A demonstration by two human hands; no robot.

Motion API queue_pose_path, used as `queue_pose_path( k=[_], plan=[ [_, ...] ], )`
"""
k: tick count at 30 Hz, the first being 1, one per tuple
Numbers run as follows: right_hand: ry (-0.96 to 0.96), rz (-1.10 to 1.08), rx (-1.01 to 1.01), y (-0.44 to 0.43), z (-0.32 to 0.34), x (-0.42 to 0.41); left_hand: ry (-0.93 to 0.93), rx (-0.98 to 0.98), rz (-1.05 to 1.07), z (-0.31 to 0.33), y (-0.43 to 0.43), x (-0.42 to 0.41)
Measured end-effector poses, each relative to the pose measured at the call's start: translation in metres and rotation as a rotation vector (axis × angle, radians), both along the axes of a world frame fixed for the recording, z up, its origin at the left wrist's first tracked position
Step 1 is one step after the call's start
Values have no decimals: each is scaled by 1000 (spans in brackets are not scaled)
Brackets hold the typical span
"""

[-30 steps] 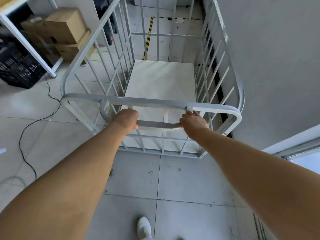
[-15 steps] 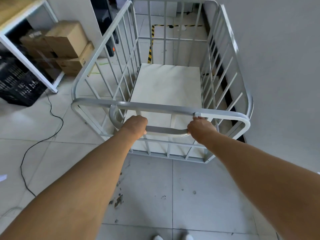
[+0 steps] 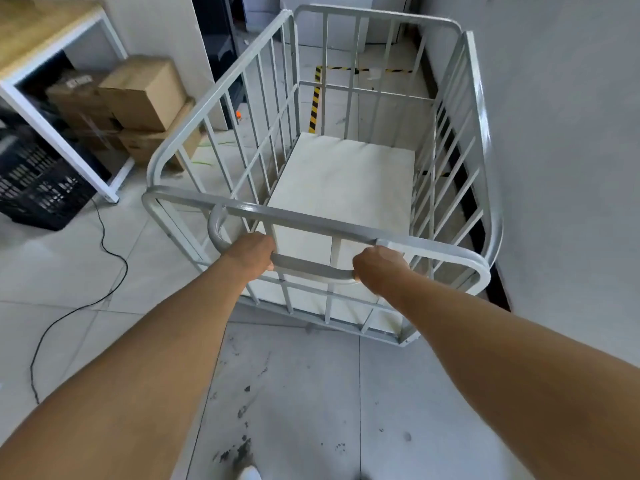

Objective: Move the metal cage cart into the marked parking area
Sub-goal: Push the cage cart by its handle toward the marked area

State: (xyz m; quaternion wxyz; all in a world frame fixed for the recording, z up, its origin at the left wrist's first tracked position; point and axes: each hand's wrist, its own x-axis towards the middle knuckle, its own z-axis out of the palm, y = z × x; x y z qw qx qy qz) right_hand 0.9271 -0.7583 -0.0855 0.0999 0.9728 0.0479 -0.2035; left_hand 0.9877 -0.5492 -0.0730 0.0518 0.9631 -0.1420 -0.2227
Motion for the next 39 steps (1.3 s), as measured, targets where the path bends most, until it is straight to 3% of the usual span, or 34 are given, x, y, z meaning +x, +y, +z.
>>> queue_pose_path(
  k=[12, 24, 39],
  plan=[
    [21, -195, 49, 79, 0, 110, -38, 12, -163, -3, 72, 127],
    [-26, -210, 105, 125, 4, 199, -6, 69, -146, -1, 106, 250],
    [-61, -273, 99, 82, -8, 276, -51, 99, -255, -5, 69, 334]
  ],
)
